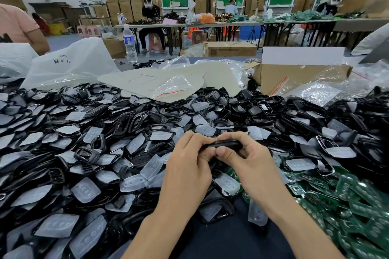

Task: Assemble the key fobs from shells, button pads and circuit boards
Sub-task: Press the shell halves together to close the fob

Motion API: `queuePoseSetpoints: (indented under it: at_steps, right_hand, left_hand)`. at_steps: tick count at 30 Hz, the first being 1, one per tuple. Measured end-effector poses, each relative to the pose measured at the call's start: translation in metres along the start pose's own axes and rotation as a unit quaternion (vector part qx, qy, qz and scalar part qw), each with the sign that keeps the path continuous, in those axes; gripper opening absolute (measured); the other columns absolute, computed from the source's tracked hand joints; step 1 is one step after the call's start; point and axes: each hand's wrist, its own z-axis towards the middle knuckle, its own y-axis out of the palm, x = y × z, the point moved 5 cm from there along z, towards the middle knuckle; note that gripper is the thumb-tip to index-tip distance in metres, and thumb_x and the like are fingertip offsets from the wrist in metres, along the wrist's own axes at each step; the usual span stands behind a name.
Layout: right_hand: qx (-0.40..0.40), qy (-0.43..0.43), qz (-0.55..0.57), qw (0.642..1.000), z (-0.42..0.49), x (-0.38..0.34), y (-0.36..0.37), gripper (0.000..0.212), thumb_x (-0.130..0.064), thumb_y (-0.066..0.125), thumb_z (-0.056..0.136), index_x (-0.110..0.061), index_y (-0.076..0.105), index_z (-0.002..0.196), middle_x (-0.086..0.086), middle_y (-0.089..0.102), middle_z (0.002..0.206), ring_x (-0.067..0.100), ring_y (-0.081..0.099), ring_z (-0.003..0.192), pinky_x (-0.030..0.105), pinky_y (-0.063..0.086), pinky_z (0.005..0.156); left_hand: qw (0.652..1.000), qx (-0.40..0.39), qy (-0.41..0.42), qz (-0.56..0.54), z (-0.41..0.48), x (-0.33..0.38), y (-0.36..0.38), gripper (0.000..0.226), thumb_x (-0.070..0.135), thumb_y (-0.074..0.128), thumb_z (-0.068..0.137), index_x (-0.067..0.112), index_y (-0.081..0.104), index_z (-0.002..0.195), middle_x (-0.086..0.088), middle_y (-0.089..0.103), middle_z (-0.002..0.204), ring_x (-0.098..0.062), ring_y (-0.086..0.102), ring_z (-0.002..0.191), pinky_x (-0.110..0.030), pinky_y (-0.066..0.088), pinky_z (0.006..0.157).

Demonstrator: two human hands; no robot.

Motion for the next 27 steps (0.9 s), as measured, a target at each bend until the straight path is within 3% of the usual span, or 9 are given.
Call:
queuePoseSetpoints:
  at_steps: [4, 8, 11, 13, 15, 17, 20, 24, 27]
  right_hand:
    - [0.007, -0.013, 0.004, 1.000, 0.000, -0.005, 0.001, 0.029, -0.010, 0.074, 0.089, -0.038, 0.071, 0.093, -0.010, 0.077, 0.089, 0.004, 0.072, 0.082, 0.014, 0.053, 0.074]
    - [0.002, -0.011, 0.021, 1.000, -0.001, -0.005, 0.002, 0.026, -0.017, 0.075, 0.088, -0.041, 0.071, 0.096, -0.009, 0.076, 0.098, 0.007, 0.072, 0.093, 0.018, 0.055, 0.082]
    - [0.015, 0.027, 0.176, 0.984, -0.001, -0.001, 0.003, 0.025, -0.032, 0.069, 0.083, -0.030, 0.071, 0.107, 0.002, 0.076, 0.109, 0.016, 0.071, 0.108, 0.023, 0.057, 0.088]
    - [0.010, 0.062, 0.299, 0.952, -0.001, 0.001, 0.007, 0.033, -0.031, 0.061, 0.087, -0.014, 0.069, 0.113, 0.011, 0.075, 0.115, 0.021, 0.070, 0.113, 0.025, 0.057, 0.088]
    - [0.012, 0.087, 0.349, 0.933, -0.001, 0.002, 0.008, 0.034, -0.028, 0.058, 0.089, -0.008, 0.068, 0.114, 0.013, 0.074, 0.117, 0.023, 0.071, 0.112, 0.027, 0.058, 0.088]
    - [0.023, 0.102, 0.367, 0.924, 0.000, 0.003, 0.007, 0.034, -0.026, 0.060, 0.087, -0.007, 0.069, 0.114, 0.014, 0.074, 0.117, 0.025, 0.071, 0.112, 0.030, 0.059, 0.089]
    - [0.036, 0.096, 0.356, 0.929, 0.001, 0.004, 0.005, 0.029, -0.022, 0.061, 0.085, -0.010, 0.074, 0.109, 0.013, 0.075, 0.117, 0.023, 0.071, 0.112, 0.027, 0.059, 0.087]
    - [0.017, 0.083, 0.328, 0.941, -0.001, 0.004, 0.013, 0.024, -0.019, 0.062, 0.087, -0.017, 0.080, 0.102, 0.011, 0.074, 0.117, 0.019, 0.070, 0.113, 0.021, 0.056, 0.084]
    - [0.015, 0.118, 0.390, 0.913, -0.002, 0.008, 0.018, 0.027, -0.018, 0.056, 0.096, -0.009, 0.073, 0.115, 0.014, 0.073, 0.121, 0.022, 0.071, 0.112, 0.025, 0.058, 0.082]
  left_hand:
    - [1.000, 0.006, 0.003, -0.011, 0.000, 0.000, 0.000, 0.018, 0.004, 0.063, 0.093, 0.019, 0.068, 0.101, 0.016, 0.056, 0.091, -0.003, 0.056, 0.087, -0.007, 0.039, 0.075]
    - [0.999, 0.006, -0.004, -0.031, 0.000, -0.001, 0.000, 0.019, 0.008, 0.061, 0.094, 0.025, 0.066, 0.103, 0.016, 0.057, 0.096, -0.006, 0.058, 0.091, -0.008, 0.040, 0.077]
    - [0.999, 0.017, -0.009, -0.042, 0.001, 0.000, -0.001, 0.021, 0.016, 0.057, 0.094, 0.036, 0.061, 0.103, 0.020, 0.056, 0.098, -0.003, 0.058, 0.094, -0.007, 0.040, 0.077]
    - [0.999, 0.014, -0.012, -0.042, 0.001, 0.000, -0.001, 0.022, 0.020, 0.055, 0.095, 0.040, 0.058, 0.104, 0.021, 0.054, 0.100, -0.003, 0.057, 0.096, -0.008, 0.040, 0.079]
    - [0.999, 0.003, -0.016, -0.038, -0.001, -0.003, 0.001, 0.016, 0.024, 0.054, 0.098, 0.038, 0.058, 0.105, 0.020, 0.054, 0.102, -0.006, 0.057, 0.097, -0.011, 0.042, 0.080]
    - [1.000, -0.012, -0.012, -0.023, -0.001, -0.005, 0.003, 0.012, 0.034, 0.051, 0.100, 0.035, 0.057, 0.111, 0.021, 0.052, 0.105, -0.008, 0.056, 0.100, -0.015, 0.044, 0.083]
    - [0.999, -0.013, 0.014, 0.036, -0.002, -0.004, 0.005, 0.024, 0.046, 0.049, 0.098, 0.034, 0.057, 0.117, 0.020, 0.051, 0.108, -0.006, 0.051, 0.105, -0.014, 0.041, 0.088]
    - [0.995, 0.004, 0.043, 0.085, -0.002, -0.001, 0.007, 0.032, 0.043, 0.051, 0.097, 0.026, 0.066, 0.119, 0.016, 0.054, 0.106, -0.009, 0.048, 0.100, -0.018, 0.042, 0.084]
    - [0.999, 0.023, 0.022, 0.036, -0.002, -0.003, 0.005, 0.028, 0.038, 0.053, 0.095, 0.028, 0.066, 0.118, 0.021, 0.053, 0.106, -0.007, 0.049, 0.102, -0.008, 0.037, 0.089]
